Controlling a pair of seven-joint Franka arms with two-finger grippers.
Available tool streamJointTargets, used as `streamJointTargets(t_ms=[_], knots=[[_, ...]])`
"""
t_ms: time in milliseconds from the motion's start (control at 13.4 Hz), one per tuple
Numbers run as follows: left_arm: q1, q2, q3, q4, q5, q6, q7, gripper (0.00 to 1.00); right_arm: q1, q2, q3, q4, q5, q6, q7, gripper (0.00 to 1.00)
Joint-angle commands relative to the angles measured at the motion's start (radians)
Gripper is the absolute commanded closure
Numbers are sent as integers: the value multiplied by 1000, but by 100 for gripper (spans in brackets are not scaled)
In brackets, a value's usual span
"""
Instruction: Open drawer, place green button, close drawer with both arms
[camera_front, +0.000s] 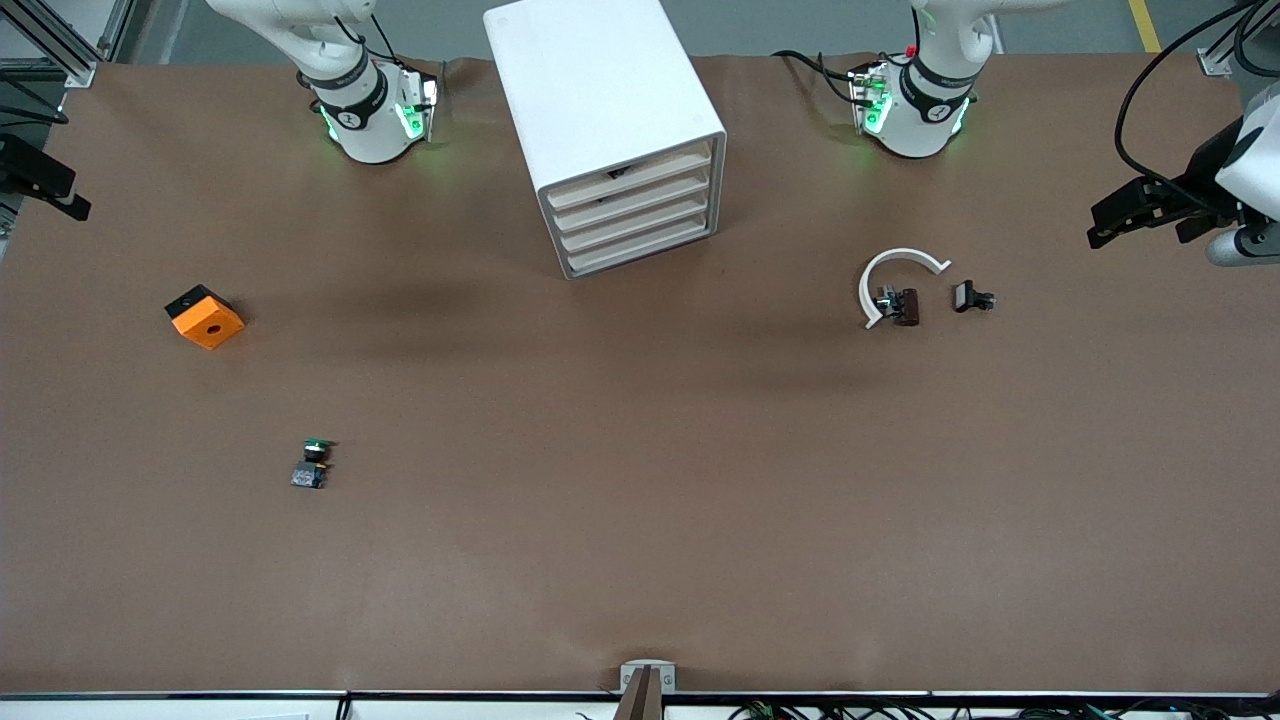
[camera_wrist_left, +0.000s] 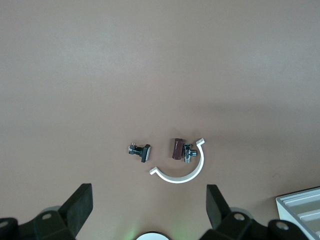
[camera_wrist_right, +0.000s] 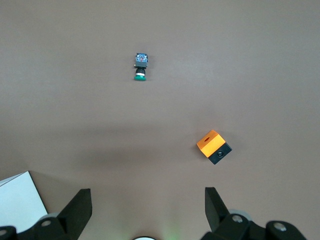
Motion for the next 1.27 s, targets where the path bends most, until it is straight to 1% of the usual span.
streamJointTargets(t_ms=[0, 522, 671, 969, 1118, 1193], knots=[[5, 3, -5, 20, -14, -22, 10, 0, -25, 2, 20, 12, -8, -12, 7, 0], [6, 9, -5, 21, -15, -22, 2, 0, -25, 2, 20, 12, -8, -10, 7, 0], [6, 28, -5, 23, -38, -22, -4, 0, -26, 4, 20, 13, -8, -10, 7, 0], [-13, 141, -6, 41, -49, -22, -47, 0, -31, 5, 19, 16, -11, -4, 5, 0], [-55, 243, -13, 105, -49, -21, -85, 0, -49, 23, 19, 21, -9, 2, -1, 0], [-85, 309, -13, 148, -49, -19, -140, 0, -52, 28, 19, 24, -11, 10, -2, 0]])
